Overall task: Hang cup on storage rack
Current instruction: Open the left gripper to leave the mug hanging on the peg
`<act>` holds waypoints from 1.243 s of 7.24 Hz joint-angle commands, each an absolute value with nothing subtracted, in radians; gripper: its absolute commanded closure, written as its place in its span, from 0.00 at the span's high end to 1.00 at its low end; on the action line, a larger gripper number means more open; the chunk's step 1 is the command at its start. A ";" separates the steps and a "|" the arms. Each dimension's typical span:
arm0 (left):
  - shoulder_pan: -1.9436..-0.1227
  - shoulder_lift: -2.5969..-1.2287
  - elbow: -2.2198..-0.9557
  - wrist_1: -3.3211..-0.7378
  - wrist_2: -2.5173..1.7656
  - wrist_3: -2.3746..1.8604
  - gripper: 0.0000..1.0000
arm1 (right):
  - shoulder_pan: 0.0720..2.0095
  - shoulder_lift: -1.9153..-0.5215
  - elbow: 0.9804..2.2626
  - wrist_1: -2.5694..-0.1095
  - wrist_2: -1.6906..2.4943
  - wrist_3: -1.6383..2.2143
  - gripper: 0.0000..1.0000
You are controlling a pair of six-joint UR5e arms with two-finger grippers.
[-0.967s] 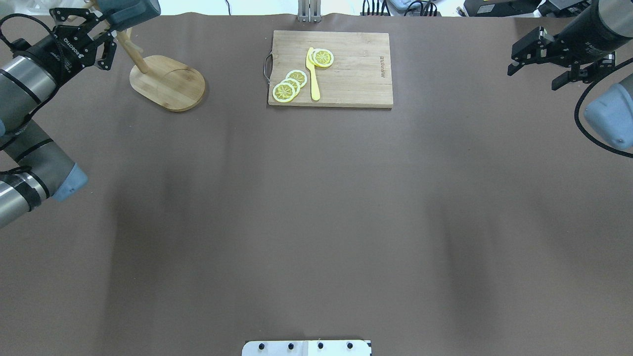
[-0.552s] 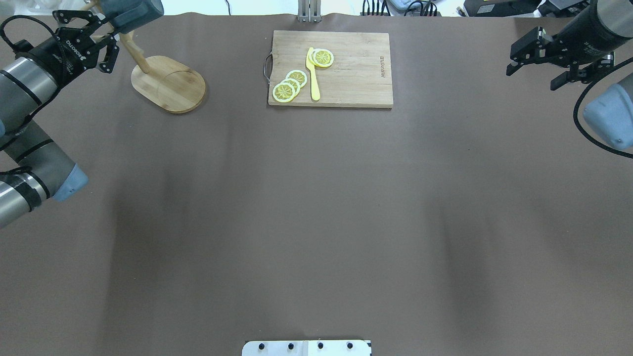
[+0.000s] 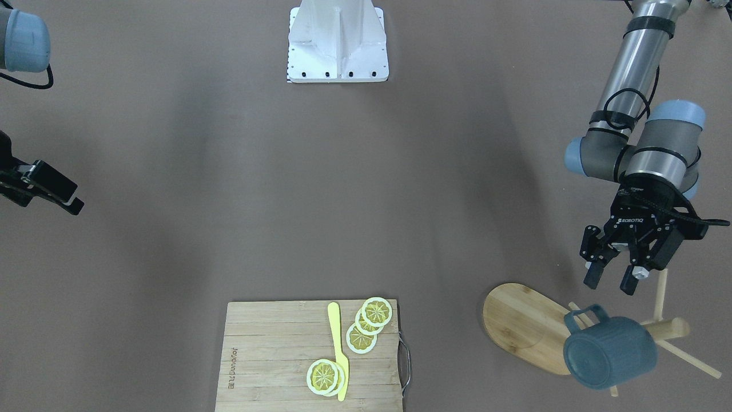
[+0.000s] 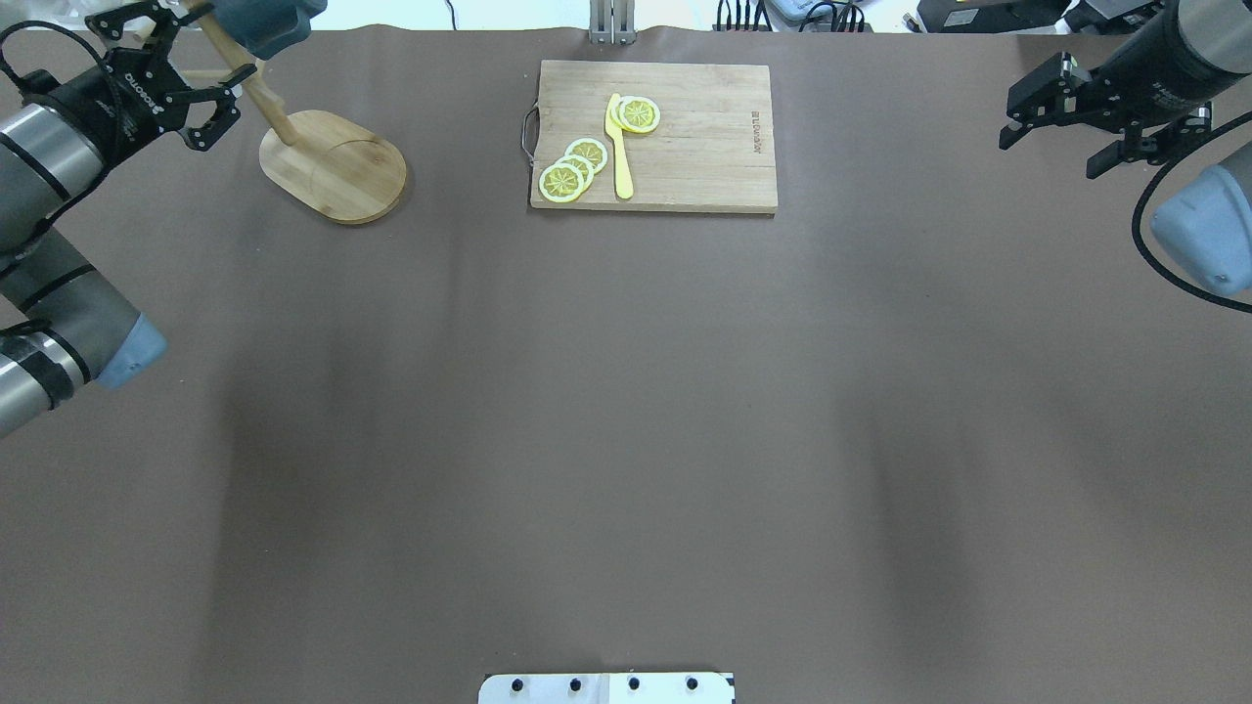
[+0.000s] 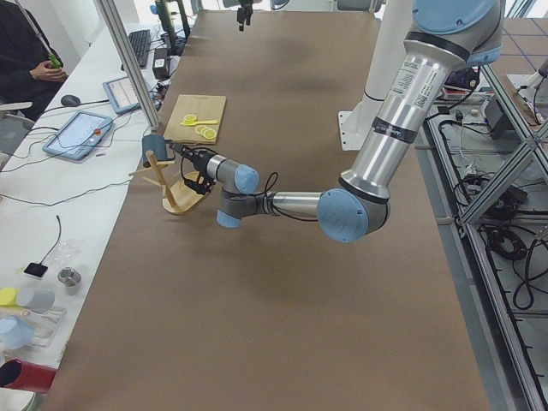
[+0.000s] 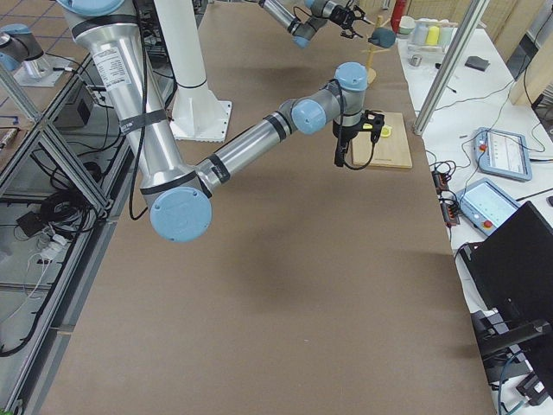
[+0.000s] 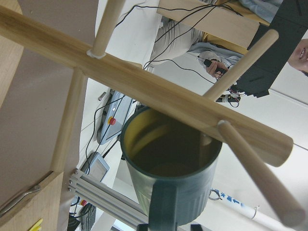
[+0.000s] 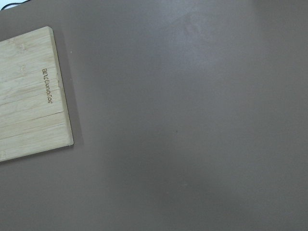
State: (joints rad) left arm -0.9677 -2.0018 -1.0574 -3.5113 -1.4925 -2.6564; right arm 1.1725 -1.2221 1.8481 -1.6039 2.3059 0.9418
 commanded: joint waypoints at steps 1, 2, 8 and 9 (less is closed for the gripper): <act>-1.073 -2.000 -1.095 -3.504 -1.631 -2.666 0.98 | 1.172 -1.221 1.850 -1.605 2.307 0.942 1.00; -1.078 -2.000 -1.132 -3.501 -1.641 -2.668 0.98 | 1.172 -1.221 1.848 -1.605 2.307 0.942 1.00; -1.190 -1.908 -1.348 -3.376 -1.892 -2.601 0.98 | 1.173 -1.230 1.848 -1.603 2.307 0.930 1.00; -1.260 -1.892 -1.348 -3.360 -2.017 -2.438 0.98 | 1.181 -1.238 1.847 -1.603 2.304 0.920 1.00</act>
